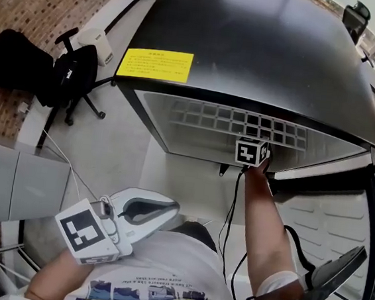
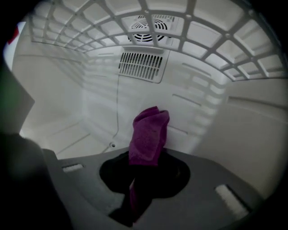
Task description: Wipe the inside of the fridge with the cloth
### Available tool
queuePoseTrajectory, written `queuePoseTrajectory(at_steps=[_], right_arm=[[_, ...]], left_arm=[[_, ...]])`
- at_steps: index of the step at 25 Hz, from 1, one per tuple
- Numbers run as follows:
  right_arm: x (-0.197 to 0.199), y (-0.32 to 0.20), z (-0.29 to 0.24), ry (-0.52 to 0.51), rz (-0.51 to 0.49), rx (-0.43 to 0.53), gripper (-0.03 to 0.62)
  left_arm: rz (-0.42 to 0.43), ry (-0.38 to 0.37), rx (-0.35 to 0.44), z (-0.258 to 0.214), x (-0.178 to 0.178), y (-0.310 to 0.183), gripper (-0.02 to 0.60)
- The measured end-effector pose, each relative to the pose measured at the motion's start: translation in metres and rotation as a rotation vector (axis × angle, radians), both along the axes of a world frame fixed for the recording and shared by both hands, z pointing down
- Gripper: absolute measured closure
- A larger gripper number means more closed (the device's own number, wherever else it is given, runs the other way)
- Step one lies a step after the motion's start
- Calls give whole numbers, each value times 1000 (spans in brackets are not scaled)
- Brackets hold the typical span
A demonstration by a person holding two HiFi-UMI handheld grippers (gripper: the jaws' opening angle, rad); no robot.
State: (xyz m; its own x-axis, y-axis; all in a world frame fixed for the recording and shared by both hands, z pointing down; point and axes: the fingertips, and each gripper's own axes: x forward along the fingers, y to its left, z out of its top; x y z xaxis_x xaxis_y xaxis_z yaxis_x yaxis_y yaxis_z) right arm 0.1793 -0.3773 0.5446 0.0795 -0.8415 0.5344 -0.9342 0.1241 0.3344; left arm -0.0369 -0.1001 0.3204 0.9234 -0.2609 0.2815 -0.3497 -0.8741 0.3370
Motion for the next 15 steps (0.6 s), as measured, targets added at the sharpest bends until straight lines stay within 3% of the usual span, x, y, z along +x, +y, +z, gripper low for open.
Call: queuePoseTrajectory(at_steps=[15], right_arm=[[-82,-5,9,-73,-154,-12,537]], left_arm=[[-44,-32,-7,9,-16,-6,578]])
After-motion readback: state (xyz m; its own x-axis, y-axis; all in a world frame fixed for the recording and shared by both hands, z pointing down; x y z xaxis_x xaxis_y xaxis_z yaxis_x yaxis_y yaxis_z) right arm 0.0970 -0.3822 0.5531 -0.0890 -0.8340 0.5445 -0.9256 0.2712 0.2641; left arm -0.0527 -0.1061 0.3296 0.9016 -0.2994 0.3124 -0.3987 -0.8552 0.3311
